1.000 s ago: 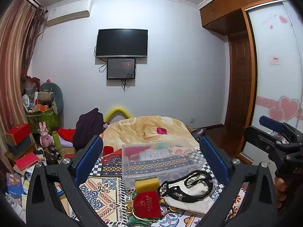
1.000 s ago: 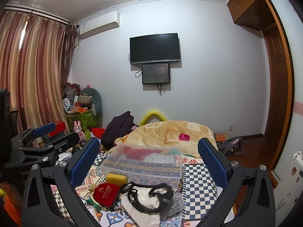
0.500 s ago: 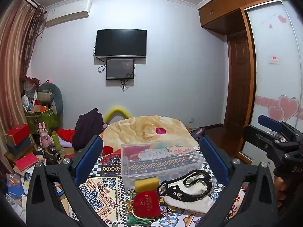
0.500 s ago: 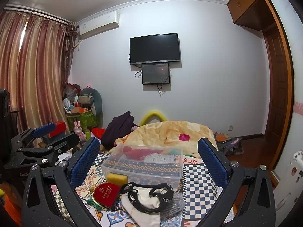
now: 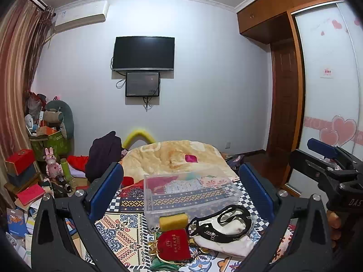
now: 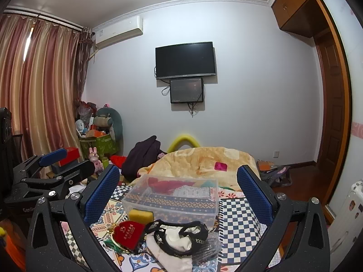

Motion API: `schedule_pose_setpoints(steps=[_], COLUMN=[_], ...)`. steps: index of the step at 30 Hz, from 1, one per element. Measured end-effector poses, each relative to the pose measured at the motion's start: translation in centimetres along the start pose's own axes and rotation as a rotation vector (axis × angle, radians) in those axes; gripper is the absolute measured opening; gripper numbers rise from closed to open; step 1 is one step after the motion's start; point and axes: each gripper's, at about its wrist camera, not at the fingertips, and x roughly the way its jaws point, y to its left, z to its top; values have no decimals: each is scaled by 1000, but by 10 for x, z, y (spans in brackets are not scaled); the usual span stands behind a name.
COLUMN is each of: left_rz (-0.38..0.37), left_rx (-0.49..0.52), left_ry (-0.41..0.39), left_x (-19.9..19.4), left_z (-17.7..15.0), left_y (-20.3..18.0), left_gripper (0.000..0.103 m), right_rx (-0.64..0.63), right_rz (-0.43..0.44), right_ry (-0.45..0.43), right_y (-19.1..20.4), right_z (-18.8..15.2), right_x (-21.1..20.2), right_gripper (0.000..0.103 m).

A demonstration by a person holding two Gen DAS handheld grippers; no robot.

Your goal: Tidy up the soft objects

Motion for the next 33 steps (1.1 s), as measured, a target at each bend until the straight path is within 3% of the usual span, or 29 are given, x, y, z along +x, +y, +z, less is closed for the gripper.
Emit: schedule_pose_setpoints(steps=[33], left_rz=[4], left_rx=[0], left_ry=[3], left_x=[-3], left_z=[0], left_y=[-2], left_gripper=[103], right_rx=[7], right_rz=[-4], right_ry=[-2], right_y=[-5], right_z=[-1], right_x=[0], right_gripper=[103])
